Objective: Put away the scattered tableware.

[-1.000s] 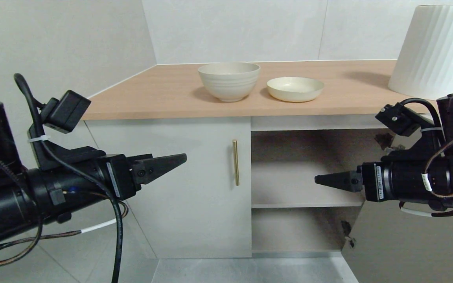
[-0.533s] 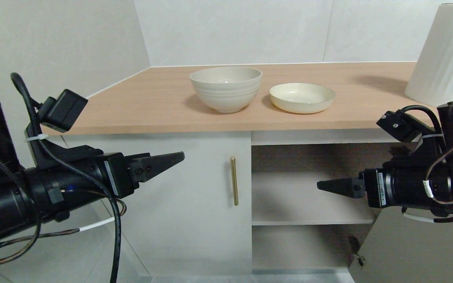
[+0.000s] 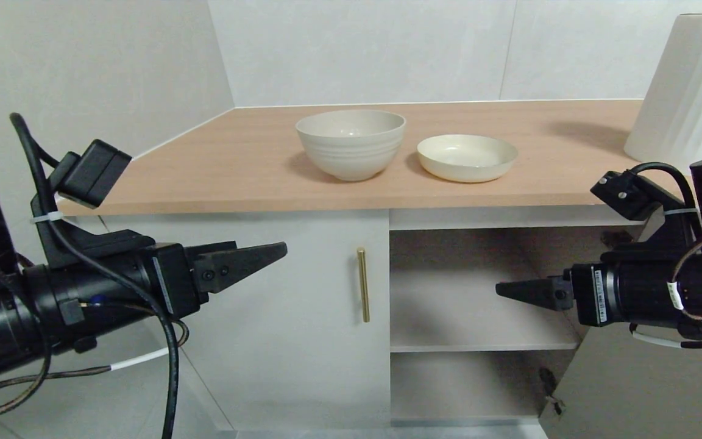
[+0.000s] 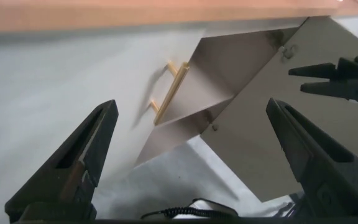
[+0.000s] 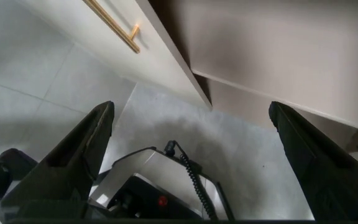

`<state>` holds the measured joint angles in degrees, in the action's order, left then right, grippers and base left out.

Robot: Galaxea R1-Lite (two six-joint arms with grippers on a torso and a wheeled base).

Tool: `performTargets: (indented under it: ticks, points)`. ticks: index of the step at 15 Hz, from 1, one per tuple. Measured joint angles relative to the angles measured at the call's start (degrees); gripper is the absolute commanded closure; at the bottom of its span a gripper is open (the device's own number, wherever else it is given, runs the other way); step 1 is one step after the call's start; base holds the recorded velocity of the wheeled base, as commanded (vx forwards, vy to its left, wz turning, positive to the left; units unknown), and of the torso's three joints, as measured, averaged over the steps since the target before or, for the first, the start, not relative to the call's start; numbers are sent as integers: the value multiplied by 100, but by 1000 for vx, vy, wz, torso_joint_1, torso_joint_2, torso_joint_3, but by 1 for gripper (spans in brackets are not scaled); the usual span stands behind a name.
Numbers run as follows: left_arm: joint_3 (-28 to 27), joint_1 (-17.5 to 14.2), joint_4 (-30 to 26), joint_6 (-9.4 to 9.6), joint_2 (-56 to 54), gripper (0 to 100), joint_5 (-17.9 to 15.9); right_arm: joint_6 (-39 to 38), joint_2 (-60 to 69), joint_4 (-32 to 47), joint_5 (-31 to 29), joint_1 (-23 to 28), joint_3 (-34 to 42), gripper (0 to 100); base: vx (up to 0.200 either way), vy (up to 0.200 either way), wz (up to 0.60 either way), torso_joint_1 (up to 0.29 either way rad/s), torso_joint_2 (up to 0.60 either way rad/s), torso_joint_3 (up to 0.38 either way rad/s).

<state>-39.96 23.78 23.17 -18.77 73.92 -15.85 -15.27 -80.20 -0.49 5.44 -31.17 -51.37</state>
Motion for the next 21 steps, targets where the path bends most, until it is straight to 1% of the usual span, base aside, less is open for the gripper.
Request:
performTargets:
  ticks: [2, 8, 18, 21]
  points:
    - [16, 5, -9, 0, 33, 0, 0, 0, 7, 5, 2, -2, 11, 0, 0, 0, 0, 97, -219, -295]
    - [17, 0, 6, -11, 195, 0, 1, 52, -22, 2, 0, 2, 16, 0, 0, 0, 0, 145, -507, -303]
    - [33, 5, 30, -11, 375, 0, 11, 55, -65, -11, -7, 11, 13, 0, 0, 0, 0, 200, -483, -287]
    - [30, 5, 26, -11, 400, 0, 15, 239, -128, -161, -11, 9, 18, 0, 0, 0, 0, 110, -240, -124]
